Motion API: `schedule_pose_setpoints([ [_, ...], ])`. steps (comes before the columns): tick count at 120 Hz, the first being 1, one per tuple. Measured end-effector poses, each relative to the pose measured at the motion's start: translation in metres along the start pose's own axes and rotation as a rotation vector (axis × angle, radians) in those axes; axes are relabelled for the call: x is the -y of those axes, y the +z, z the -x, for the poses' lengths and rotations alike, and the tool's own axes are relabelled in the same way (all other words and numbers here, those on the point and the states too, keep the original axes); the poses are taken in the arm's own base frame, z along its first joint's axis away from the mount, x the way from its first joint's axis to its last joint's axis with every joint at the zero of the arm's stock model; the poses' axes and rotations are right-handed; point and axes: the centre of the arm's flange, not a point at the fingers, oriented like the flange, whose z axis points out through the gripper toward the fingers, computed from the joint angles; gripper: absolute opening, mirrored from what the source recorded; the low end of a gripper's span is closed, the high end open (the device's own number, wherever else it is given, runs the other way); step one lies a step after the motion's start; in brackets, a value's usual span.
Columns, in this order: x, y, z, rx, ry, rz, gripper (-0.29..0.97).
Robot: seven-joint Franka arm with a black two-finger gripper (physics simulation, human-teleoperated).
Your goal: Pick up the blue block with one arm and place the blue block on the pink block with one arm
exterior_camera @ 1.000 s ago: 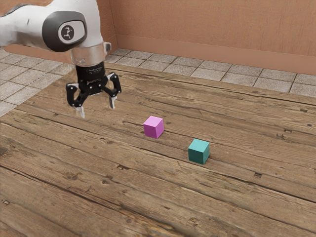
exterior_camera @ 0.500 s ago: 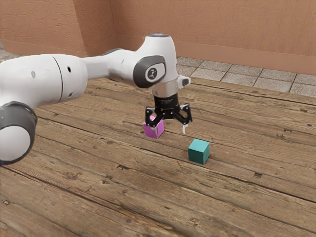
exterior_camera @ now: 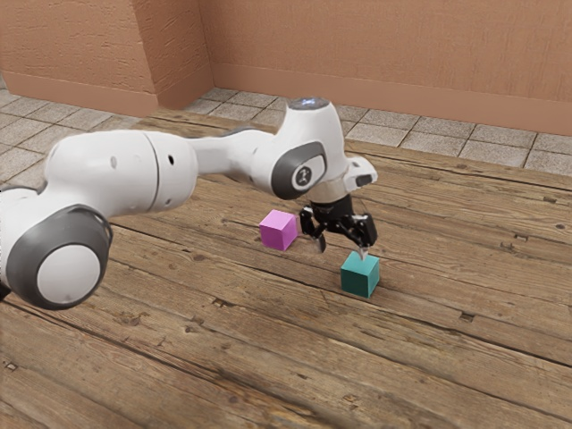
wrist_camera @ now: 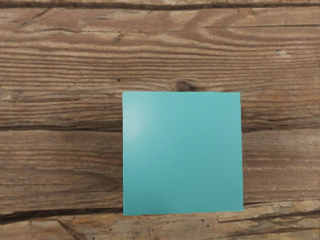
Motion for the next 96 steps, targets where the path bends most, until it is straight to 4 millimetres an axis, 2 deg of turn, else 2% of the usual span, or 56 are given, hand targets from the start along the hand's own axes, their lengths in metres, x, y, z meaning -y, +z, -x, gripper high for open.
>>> schedule_pose_setpoints([
  [25,-0.008,0.015,-0.006,-0.034,0.098,0.027,0.68],
  [47,0.002,0.028,-0.003,-0.015,0.041,0.059,0.68],
  [66,-0.002,0.027,-0.003,-0.019,0.026,0.067,0.68],
  [77,-0.003,0.033,-0.004,-0.014,0.018,0.07,0.68],
  [96,-0.001,0.043,-0.015,-0.026,0.012,0.065,0.68],
])
